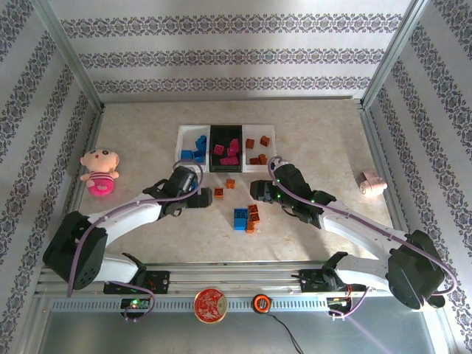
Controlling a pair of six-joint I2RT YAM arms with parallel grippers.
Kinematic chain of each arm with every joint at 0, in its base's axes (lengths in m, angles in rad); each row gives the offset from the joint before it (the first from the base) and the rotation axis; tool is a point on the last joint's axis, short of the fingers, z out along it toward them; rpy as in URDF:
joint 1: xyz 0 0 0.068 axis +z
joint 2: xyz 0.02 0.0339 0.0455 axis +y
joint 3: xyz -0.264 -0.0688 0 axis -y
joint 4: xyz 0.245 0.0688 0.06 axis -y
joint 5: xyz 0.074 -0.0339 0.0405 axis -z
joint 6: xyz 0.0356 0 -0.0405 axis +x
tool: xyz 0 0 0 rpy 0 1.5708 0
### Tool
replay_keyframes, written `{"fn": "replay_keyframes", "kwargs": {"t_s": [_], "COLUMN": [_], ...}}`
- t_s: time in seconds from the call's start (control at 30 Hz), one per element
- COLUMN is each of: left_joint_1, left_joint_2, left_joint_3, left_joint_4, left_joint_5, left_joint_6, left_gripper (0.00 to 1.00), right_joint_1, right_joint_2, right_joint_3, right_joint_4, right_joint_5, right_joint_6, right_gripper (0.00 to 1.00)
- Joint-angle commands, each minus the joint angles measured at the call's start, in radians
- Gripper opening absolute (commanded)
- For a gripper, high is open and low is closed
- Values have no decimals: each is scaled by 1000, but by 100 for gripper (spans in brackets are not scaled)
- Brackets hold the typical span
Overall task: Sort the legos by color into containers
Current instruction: Pick up the lego from the center of the table.
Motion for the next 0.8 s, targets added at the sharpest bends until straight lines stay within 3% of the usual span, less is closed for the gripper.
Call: {"fn": "replay_keyframes", "kwargs": {"t_s": [0.0,0.13,0.27,0.5,0.77], "left_joint_1": [-16,-19,-19,-20,11], "left_joint_2": [51,94,143,113,-37], "left_joint_3": [-25,-27,-24,-18,146], "left_joint_4": [65,105,129,138,12], "left_joint_5": [-54,-102,-102,-63,-69], "left_joint_6": [-19,2,6,6,32], "left_gripper": [100,99,90,61,58], "right_joint_1": [9,13,12,13,12], "right_joint_2": [-10,-36,-52,-33,-25], "right_joint_3": [-17,-28,-32,-22,-22], "right_joint_4": [19,13,5,8,17], "right_joint_5": [-6,2,12,9,1], "right_joint_6": [13,14,13,13,14], "right_gripper": [66,66,66,66,66]}}
